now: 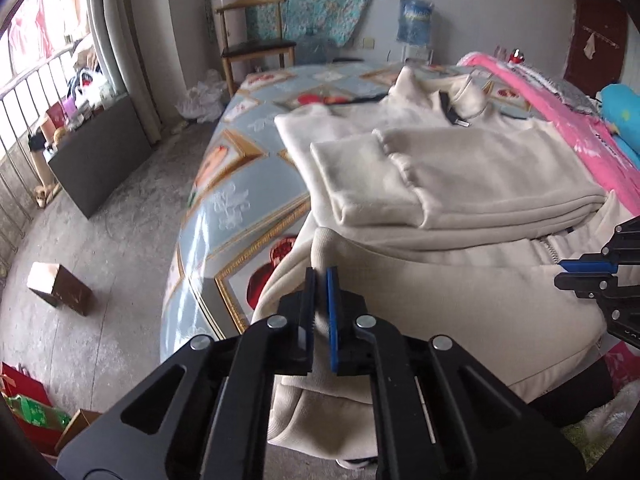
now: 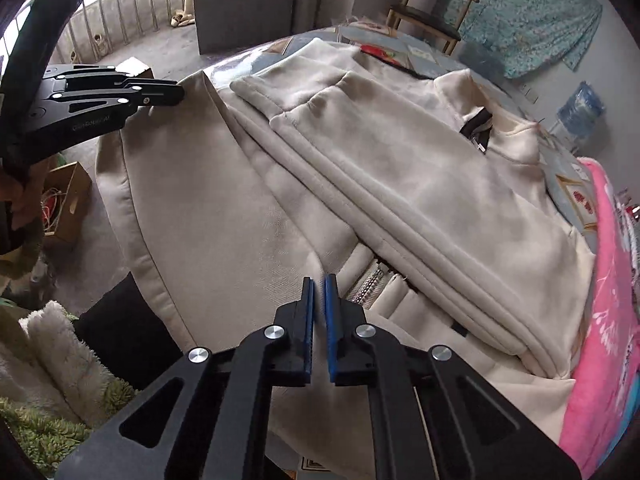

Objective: Fold large clothes

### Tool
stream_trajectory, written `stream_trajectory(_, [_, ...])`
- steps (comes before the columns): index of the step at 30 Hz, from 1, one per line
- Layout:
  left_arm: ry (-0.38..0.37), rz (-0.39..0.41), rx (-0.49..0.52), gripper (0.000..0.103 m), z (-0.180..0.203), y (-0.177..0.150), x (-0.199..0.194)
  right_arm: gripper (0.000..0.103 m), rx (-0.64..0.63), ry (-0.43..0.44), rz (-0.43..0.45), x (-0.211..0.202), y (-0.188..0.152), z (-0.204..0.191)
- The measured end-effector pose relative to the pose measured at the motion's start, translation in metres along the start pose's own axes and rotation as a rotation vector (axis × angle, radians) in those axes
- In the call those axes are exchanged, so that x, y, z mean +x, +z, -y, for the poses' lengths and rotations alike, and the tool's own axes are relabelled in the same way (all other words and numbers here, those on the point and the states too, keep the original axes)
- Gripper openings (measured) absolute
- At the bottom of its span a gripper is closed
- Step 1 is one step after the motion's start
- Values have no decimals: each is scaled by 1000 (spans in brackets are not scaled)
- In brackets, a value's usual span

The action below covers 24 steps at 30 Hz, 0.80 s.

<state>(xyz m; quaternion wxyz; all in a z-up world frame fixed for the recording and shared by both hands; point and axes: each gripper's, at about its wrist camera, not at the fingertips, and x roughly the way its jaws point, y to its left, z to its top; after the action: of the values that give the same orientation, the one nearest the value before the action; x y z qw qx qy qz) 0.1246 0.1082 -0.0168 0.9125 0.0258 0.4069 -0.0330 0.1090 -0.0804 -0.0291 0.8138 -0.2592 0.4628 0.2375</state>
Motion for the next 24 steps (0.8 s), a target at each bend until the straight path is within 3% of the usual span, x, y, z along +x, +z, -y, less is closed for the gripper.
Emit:
stream_trajectory(3, [-6,83,-22,5,-5,8,-26,5,17,-73,103,-36,13,3])
stream_trajectory(5, [1,90,-25,5,-9,12,-28,5,31,-98,134,-41,22,7])
stream_trajectory(9, [-11,23,-47,6,-15,11,-3,5,22,-126,87,3,26,7])
stream_trajectory(13, [20,-21,-24,9,-13,8,9,5,-24,-184,96,22,25,-2])
stream_trajectory(15, [16,-29,-36,10,-14,7,10,5,-28,-184,62,42,19,-4])
stream_trajectory(19, [90,-6,-13,12,-9,9,0,5,-19,-207,86,42,18,-7])
stream_trajectory(22, [24,43,-26,12,-4,13,-14,5,48,-171,97,40,15,-1])
stream_trajectory(24, [-60,15,-24,12,6,13,-9,5,109,-133,99,38,15,7])
